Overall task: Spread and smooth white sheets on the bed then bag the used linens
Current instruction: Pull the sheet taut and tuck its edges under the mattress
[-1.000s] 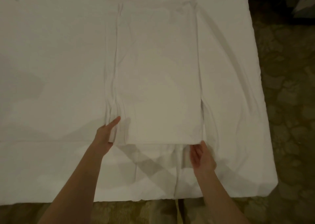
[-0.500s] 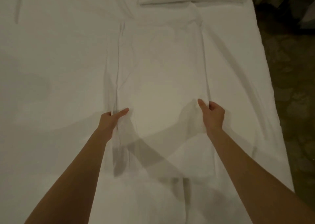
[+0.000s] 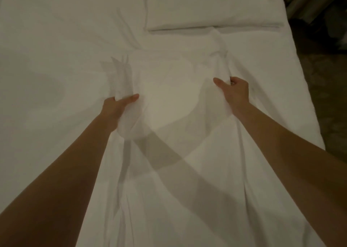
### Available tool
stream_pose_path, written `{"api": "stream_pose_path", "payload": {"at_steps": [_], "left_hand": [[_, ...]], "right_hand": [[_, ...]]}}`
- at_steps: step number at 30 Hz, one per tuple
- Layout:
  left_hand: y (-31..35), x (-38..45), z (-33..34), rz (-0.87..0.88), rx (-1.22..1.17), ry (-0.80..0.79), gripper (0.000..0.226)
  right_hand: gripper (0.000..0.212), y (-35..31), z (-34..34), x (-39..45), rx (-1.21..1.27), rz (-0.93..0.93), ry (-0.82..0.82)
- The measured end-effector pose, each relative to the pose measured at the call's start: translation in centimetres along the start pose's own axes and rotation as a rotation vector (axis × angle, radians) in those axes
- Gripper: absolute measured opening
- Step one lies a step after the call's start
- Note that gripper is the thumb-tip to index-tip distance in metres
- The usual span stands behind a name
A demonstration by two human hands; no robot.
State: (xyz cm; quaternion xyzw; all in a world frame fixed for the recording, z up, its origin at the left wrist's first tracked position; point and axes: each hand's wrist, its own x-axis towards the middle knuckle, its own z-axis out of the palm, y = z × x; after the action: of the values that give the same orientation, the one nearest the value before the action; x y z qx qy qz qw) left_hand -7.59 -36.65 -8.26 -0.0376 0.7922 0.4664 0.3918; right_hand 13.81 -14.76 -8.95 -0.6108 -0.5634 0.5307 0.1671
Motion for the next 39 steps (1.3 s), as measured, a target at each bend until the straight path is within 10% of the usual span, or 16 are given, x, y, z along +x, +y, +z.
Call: {"api": "stream_pose_path", "payload": {"at_steps": [12,21,25,39], "left_hand": [[3.9,5.7,1.6,-0.014,-0.026,-0.04,0.02],[1.9,3.6,-0.3,-0.183,-0.107,-0.293,0.032],[-1.3,0.6,-2.5,-0.215,0.112,-0.24,0.087],[-14.4,-14.1,-6.3,-0.372,0.074,-0.137,0.028]], "right_hand": [[0.017,-5.4,1.7,9.7,0.26,0.095,0.08],[0.019,-4.1,0.2,8.4,0.283,0.173,-0.221],[0.016,-0.6,-1.0,4.9,0.128,0.21,-0.31],[0.016,8.0,-7.3,-9.5,0.128,0.368,-0.38]]}}
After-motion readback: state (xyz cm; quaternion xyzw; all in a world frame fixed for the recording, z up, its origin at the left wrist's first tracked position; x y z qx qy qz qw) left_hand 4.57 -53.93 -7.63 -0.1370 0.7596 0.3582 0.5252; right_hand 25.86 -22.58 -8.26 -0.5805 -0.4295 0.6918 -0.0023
